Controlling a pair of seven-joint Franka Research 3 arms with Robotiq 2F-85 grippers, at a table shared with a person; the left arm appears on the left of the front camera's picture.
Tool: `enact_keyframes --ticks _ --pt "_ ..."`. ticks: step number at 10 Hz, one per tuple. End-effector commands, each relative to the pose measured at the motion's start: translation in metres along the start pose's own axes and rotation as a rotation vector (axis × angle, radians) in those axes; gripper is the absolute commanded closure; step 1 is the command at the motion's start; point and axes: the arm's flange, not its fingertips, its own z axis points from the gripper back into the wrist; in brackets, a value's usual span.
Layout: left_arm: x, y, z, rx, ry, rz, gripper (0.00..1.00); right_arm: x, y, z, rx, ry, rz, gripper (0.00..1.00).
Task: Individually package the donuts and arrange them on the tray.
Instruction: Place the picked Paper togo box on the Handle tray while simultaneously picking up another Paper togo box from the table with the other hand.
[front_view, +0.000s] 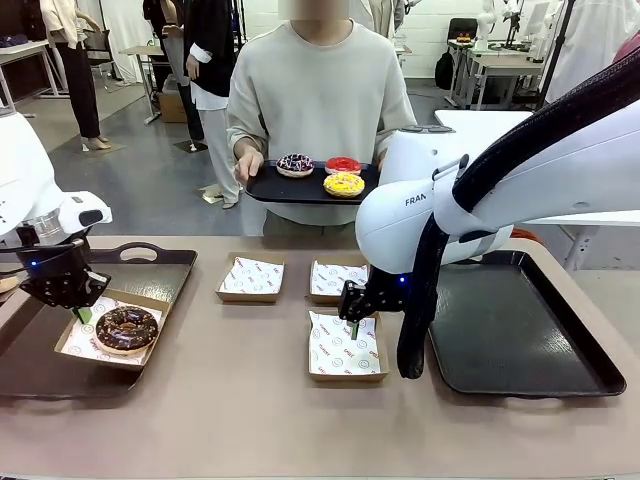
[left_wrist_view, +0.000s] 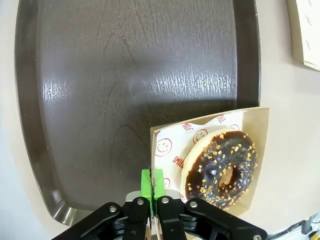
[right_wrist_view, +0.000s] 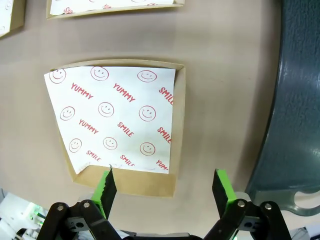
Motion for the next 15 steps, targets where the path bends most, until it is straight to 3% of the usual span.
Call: enact_keyframes --ticks 1,6,15 --pt "-0.013 0.014 0.005 0.013 0.019 -0.022 0.99 0.001 0.0 -0.001 -0.003 -0.005 0.0 0.0" --pt "-0.014 0.017 0.002 0.03 0.072 -0.049 0.99 0.002 0.002 -0.003 0.001 0.018 0.01 0.0" --pt "-0.012 0.014 -0.006 0.034 0.08 -0.037 0.99 0.012 -0.006 -0.028 -0.009 0.015 -0.026 0.0"
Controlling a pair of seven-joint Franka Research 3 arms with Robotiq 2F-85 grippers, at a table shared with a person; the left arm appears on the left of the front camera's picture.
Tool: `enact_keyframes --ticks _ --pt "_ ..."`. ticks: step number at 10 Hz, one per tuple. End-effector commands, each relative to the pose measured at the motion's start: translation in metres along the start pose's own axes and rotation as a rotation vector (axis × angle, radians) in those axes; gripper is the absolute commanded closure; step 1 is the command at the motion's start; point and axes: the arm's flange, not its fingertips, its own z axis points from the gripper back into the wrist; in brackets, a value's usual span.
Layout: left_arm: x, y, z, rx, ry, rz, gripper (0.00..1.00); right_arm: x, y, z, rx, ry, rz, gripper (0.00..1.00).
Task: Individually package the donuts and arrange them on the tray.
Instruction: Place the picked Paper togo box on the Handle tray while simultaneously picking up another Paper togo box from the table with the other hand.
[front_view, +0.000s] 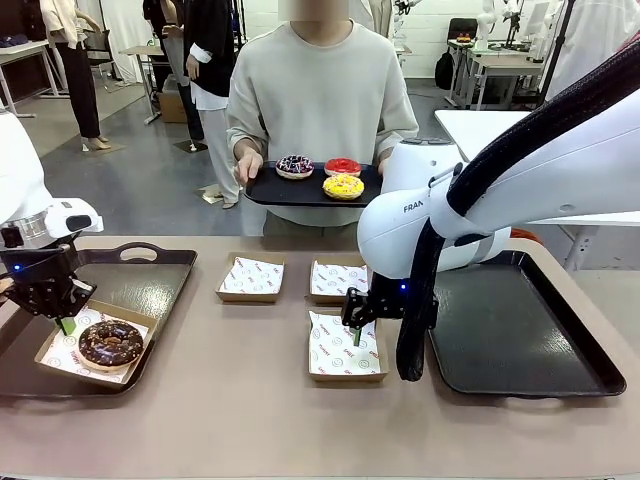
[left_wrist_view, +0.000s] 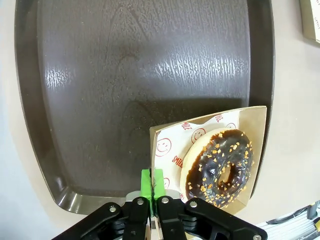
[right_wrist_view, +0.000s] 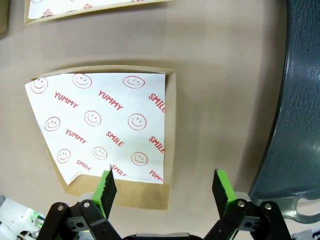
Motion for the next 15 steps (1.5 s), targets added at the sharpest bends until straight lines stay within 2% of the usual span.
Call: enact_keyframes --ticks 1,5,6,7,8,9,10,11,12,13,15 --pt "-0.0005 0.0023 -0.0046 0.025 0.001 -0.007 0.99 0.0061 0.0013 -0.0105 -0.009 -0.01 -0.005 0.0" --pt "0.0047 0.0005 -0.0085 0.027 0.003 -0.001 0.99 0.0071 -0.0007 -0.0149 0.007 0.016 0.003 0.0" --pt "0.005 0.0002 -0.0087 0.013 0.001 -0.004 0.83 0.0069 -0.0001 -0.0155 0.001 0.015 0.011 0.56" --pt "0.005 0.0006 -0.0086 0.009 -0.001 -0.006 0.43 0.0068 0.0006 -0.0161 0.004 0.015 0.015 0.57" --pt "0.0048 0.0012 -0.0086 0.007 0.0 -0.007 0.27 0.0077 0.0008 -0.0175 0.007 0.013 0.012 1.0" --pt "0.0046 0.0016 -0.0082 0.004 0.0 -0.006 0.0 0.0076 0.0006 -0.0174 0.01 0.012 0.008 1.0" --pt "0.0048 0.0016 -0.008 0.003 0.001 -0.005 0.0 0.0079 0.0008 -0.0175 0.014 0.01 0.006 1.0" --pt "0.0047 0.0015 -0.0079 0.0 0.002 -0.006 0.0 0.008 0.001 -0.0175 0.017 0.006 0.003 0.85" --pt "0.0045 0.002 -0.0073 -0.003 0.002 -0.005 0.12 0.0086 0.0008 -0.0173 0.022 -0.002 -0.009 0.95" --pt "0.0041 0.0027 -0.0064 -0.007 0.0 -0.003 0.02 0.0091 0.0008 -0.0171 0.024 -0.01 -0.022 1.0" --pt "0.0034 0.0036 -0.0047 -0.019 -0.003 0.003 0.0 0.0095 0.0015 -0.0168 0.023 -0.021 -0.034 1.0"
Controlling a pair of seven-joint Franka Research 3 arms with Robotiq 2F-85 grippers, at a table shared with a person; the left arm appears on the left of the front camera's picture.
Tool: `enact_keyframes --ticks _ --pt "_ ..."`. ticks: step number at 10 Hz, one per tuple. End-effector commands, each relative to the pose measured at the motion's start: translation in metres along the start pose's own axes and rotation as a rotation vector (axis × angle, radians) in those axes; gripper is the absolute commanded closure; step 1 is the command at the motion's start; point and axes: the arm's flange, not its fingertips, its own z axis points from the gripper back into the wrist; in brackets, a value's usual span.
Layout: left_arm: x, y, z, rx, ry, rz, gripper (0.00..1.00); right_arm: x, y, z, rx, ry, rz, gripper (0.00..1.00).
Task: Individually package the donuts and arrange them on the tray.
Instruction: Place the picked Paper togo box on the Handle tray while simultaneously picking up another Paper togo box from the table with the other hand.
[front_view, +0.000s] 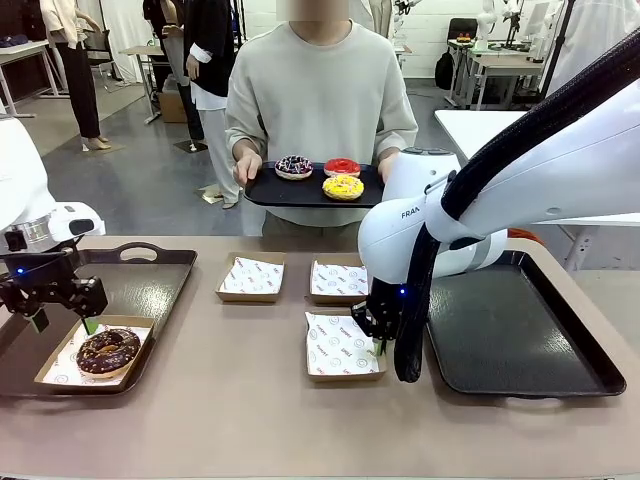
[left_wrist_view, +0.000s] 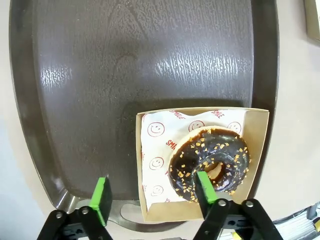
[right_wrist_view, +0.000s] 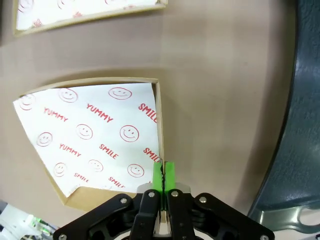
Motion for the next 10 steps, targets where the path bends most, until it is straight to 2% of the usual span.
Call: enact_keyframes --ticks 1,2,5,6,7,10 --pt "0.001 0.004 0.004 -0.025 -0.013 0.006 0.0 0.0 0.004 -0.002 0.001 -0.026 -0.018 1.0" --pt "0.001 0.005 0.007 -0.06 -0.004 0.008 0.02 -0.003 0.005 0.005 0.016 -0.024 -0.011 1.0" --pt "-0.013 0.035 0.044 -0.518 -0.014 -0.052 0.02 -0.03 0.007 0.079 0.104 -0.057 0.048 1.0" --pt "-0.02 0.049 0.055 -0.62 -0.051 -0.05 0.02 -0.036 0.003 0.107 0.081 -0.092 0.053 1.0" --pt "-0.026 0.067 0.062 -0.695 -0.13 0.012 0.02 -0.036 -0.001 0.132 0.059 -0.088 0.05 1.0" --pt "-0.047 0.131 0.062 -1.03 -0.184 -0.025 0.02 -0.008 -0.017 0.195 0.039 -0.035 0.01 1.0"
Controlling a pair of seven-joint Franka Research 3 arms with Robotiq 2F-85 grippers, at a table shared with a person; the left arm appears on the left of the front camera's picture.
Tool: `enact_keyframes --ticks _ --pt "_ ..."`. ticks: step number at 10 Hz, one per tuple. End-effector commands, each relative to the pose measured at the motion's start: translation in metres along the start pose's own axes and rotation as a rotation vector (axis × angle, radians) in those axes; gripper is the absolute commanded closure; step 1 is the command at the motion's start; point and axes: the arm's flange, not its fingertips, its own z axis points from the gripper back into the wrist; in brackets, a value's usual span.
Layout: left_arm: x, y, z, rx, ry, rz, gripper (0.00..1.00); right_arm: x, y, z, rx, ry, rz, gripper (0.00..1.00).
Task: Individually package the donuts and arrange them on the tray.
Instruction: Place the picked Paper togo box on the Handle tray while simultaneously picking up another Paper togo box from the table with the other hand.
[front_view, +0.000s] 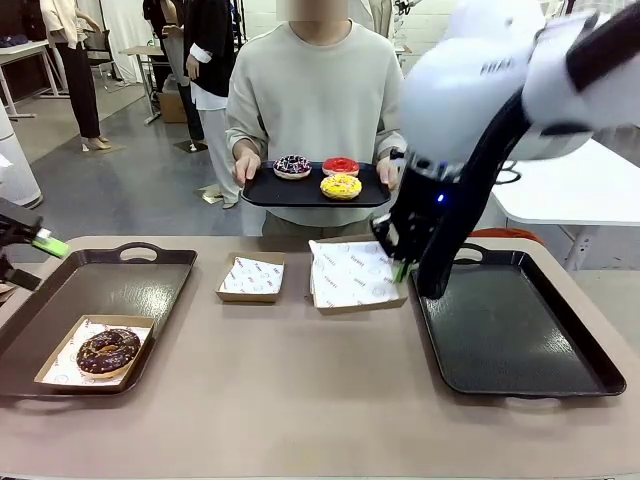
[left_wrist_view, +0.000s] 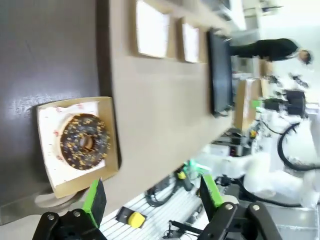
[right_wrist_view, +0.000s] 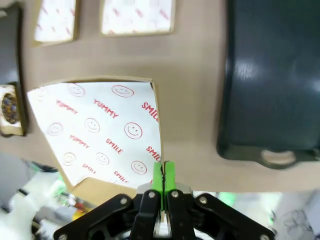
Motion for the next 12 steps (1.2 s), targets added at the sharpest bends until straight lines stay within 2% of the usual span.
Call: enact_keyframes --ticks 1,4,8,10,11,12 --pt "-0.003 0.038 0.022 -0.171 -0.024 -0.018 0.02 0.038 -0.003 0.02 -0.015 0.058 -0.02 1.0" --pt "-0.007 0.087 0.051 -0.292 -0.068 0.075 0.02 0.073 0.005 0.04 -0.032 0.112 -0.032 1.0" --pt "-0.014 0.137 0.08 -0.395 -0.107 0.143 0.02 0.103 0.015 0.032 -0.039 0.131 -0.066 1.0" --pt "-0.014 0.149 0.081 -0.384 -0.104 0.138 0.02 0.115 0.018 0.019 -0.056 0.137 -0.083 1.0" --pt "-0.02 0.139 0.078 -0.376 -0.091 0.176 0.02 0.1 0.008 0.026 -0.009 0.139 -0.046 1.0" --pt "-0.02 0.139 0.078 -0.376 -0.091 0.176 0.02 0.1 0.008 0.026 -0.009 0.139 -0.046 1.0"
